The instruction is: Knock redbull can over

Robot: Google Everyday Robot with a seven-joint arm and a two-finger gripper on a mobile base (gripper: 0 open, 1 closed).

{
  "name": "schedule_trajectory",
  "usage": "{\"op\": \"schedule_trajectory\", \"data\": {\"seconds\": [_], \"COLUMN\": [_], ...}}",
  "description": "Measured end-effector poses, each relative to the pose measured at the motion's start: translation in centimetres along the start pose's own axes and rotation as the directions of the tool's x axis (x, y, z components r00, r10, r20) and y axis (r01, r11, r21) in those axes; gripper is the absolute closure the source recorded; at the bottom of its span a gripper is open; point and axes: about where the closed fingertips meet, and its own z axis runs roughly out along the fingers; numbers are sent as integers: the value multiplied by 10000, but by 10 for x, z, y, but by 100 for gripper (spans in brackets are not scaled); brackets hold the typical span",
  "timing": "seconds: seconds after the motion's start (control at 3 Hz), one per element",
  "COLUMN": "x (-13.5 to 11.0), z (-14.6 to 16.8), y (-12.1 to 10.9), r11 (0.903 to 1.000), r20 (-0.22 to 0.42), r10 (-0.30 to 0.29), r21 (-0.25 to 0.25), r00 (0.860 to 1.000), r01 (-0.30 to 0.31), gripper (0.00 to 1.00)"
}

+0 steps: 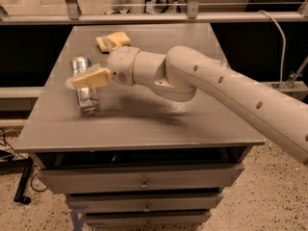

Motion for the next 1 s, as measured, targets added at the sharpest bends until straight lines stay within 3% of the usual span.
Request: {"op": "schedule_trajectory", "data": {"seconds": [0.33, 0.67, 1.0], "x": [-17, -24, -24], "z": [-9, -28, -57], "y": [-49, -76, -87], "r11": [9957, 9884, 9838], "r20": [84, -18, -266], "r10": [-246, -489, -713], "r21": [897, 1440, 1632], "r00": [9997, 9988, 9971], "r01": [238, 486, 747], "gripper": [0, 0, 0]}}
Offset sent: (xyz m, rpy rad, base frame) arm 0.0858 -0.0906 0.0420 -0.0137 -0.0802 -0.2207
